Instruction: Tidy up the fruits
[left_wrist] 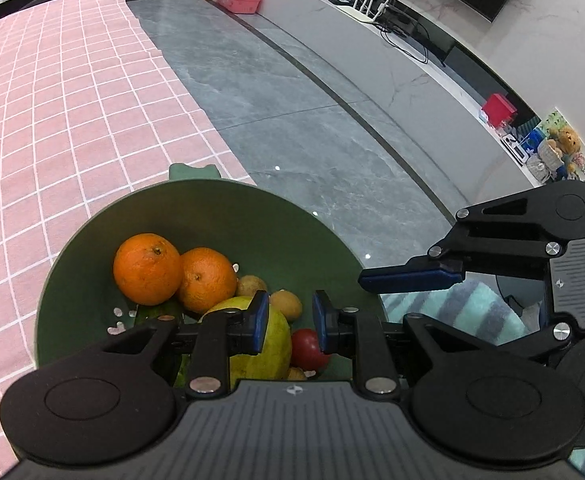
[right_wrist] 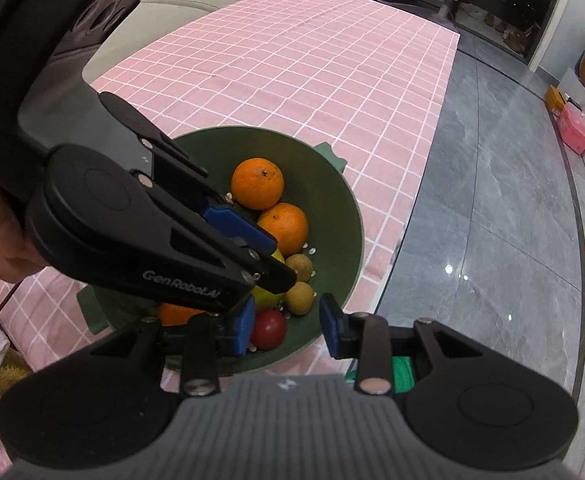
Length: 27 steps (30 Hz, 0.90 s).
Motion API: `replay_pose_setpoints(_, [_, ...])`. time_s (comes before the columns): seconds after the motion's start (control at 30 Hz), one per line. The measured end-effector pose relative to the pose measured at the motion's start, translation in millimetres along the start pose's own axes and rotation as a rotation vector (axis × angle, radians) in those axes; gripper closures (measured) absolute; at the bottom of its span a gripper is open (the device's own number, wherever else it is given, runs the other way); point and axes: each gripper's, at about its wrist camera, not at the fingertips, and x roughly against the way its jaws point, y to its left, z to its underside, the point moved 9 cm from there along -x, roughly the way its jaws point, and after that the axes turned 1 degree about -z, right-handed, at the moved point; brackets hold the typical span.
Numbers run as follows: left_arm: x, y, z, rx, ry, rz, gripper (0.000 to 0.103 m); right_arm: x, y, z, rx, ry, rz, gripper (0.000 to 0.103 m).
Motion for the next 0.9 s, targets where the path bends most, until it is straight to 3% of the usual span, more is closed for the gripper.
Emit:
replay_pose_setpoints(0.17, [21.4, 2.7, -3.3, 0.010, -0.040, -0.032, 0.062, 4.0, 0.0, -2.5, -0.026, -0.021, -0.006, 0.070])
replay_pose_setpoints(0.27, [43.0, 4.5, -8.1, 0.016, -0.093, -0.076, 0.058, 12.4, -1.6, -8.0, -0.070, -0.055, -0.014, 0.059])
replay_pose_setpoints(0.4, [85.2, 11.9, -17.0, 0.043, -0.206, -0.167, 0.041, 31.4, -4.3, -18.9, -0.159, -0.130, -0.005, 0.040])
replay_pose_setpoints(0.63, [165.0, 21.1, -14.4, 0.071, -0.393, -0.351, 0.021, 79.0, -4.8, -36.1, -0.364, -0.317, -0.003, 0.031])
replay_pose_setpoints(0.9, [225.0, 15.2, 22.2, 0.040, -0.482, -0.585, 0.017, 128.3, 31.2, -35.3, -0.433, -0.490, 0.055, 0.024])
